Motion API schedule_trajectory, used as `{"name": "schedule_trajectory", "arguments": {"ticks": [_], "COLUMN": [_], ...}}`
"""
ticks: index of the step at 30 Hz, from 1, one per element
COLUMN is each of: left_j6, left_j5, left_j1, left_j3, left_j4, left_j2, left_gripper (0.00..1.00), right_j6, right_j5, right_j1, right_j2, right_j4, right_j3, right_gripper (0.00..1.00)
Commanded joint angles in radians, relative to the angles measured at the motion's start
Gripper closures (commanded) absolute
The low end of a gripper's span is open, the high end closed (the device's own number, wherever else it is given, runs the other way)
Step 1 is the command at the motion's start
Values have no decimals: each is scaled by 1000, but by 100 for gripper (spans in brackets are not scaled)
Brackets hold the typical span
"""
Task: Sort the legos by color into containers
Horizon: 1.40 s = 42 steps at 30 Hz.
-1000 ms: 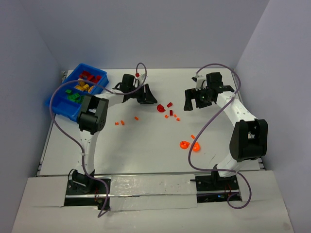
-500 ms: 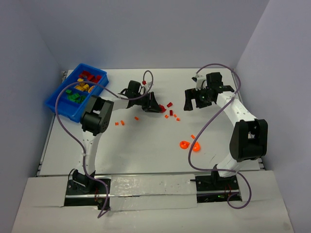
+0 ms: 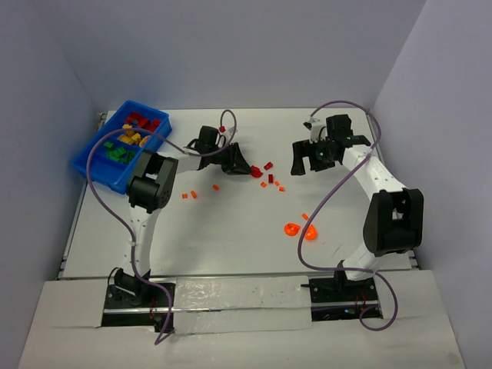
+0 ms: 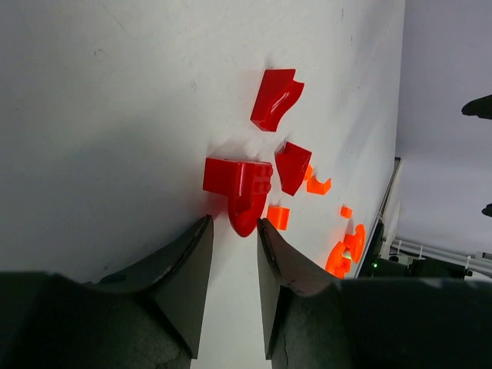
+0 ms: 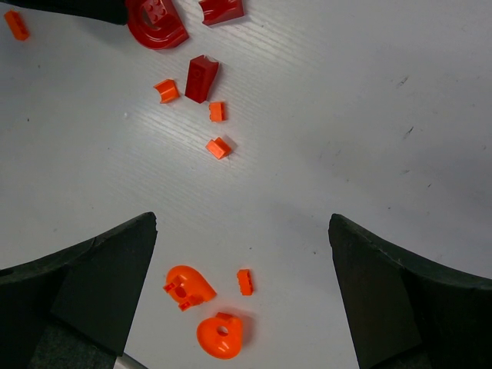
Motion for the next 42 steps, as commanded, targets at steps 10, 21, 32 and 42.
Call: {"name": "schedule_trajectory", "arguments": {"ticks": [10,21,32,42], "left_j6": [-9,-4,216,365], "left_j5": [-45,-23,-113,-414], "left_j1": [-12,12,288,556], "left_j3": [60,34,42,249], "left_j4": [13,-14,-264,-307], "left_j2": [56,-14,-372,-298], "left_gripper": [68,100,100,100], "right_j6": [-3,-6,3,3], "right_j5": [3,5,-21,-21], "right_j1": [-8,-7,-4,14], "right_j2": [-17,-18,-28,-21], "right_j4": [20,16,21,18], "right_j3": [10,10,19,34], "right_gripper": [0,0,0,0]}}
